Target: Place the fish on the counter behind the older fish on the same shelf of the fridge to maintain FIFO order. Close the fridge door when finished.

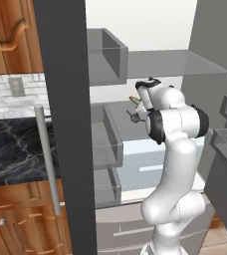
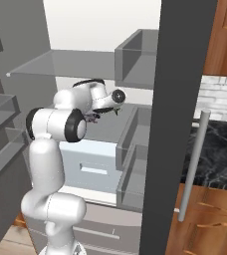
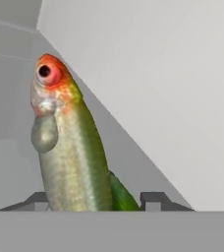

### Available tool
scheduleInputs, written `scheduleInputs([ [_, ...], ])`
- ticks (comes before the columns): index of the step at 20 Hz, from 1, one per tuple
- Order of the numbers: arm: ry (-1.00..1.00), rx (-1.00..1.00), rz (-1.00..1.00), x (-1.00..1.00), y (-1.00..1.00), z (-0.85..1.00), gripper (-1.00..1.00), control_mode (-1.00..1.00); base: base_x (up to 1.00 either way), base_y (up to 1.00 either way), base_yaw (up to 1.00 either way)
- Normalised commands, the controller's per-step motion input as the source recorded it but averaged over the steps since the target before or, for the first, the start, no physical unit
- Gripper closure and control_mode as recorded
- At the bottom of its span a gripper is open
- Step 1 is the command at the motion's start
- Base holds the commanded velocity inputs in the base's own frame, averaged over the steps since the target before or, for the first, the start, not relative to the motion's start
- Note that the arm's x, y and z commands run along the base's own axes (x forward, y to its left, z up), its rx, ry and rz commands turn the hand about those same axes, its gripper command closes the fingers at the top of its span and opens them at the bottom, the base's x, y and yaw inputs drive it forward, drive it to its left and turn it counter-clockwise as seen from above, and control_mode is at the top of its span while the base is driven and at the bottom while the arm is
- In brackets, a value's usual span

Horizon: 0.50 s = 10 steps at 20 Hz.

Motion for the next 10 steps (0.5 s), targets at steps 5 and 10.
scheduleInputs([
  [5, -0.03, -0.01, 0.05, 0.45, 0.33, -0.11, 1.0, -1.0, 0.0, 0.0, 0.0],
  [10, -0.05, 0.0, 0.12, 0.19, 0.31, -0.27, -1.0, -1.0, 0.0, 0.0, 0.0],
])
